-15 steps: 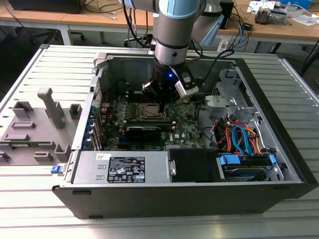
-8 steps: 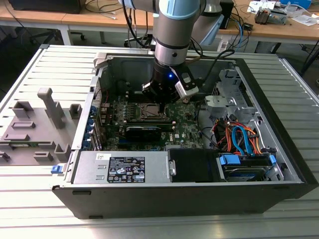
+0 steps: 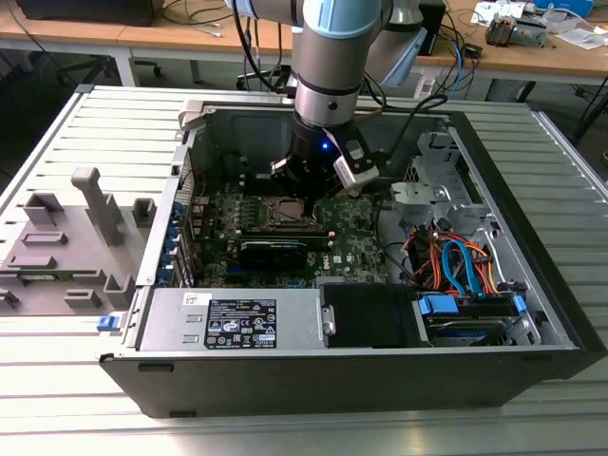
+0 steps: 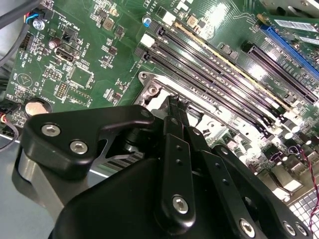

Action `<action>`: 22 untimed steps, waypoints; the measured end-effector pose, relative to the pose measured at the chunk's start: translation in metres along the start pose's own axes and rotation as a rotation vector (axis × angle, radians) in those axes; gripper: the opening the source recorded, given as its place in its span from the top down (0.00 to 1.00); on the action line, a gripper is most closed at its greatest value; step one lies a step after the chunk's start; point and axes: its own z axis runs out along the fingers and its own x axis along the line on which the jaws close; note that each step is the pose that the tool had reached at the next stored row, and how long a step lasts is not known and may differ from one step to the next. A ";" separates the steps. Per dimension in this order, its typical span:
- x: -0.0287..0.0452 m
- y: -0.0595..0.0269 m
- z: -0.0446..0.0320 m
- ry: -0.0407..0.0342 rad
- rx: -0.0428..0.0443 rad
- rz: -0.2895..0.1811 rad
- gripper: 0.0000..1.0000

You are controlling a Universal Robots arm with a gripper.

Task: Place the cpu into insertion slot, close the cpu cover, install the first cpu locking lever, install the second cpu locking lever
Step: 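Install the second cpu locking lever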

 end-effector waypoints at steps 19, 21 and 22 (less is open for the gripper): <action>-0.0008 -0.0154 0.0069 0.0003 0.0029 0.000 0.89; -0.0006 -0.0172 0.0070 0.0003 0.0029 0.000 0.89; -0.0006 -0.0182 0.0071 0.0003 0.0028 0.000 0.89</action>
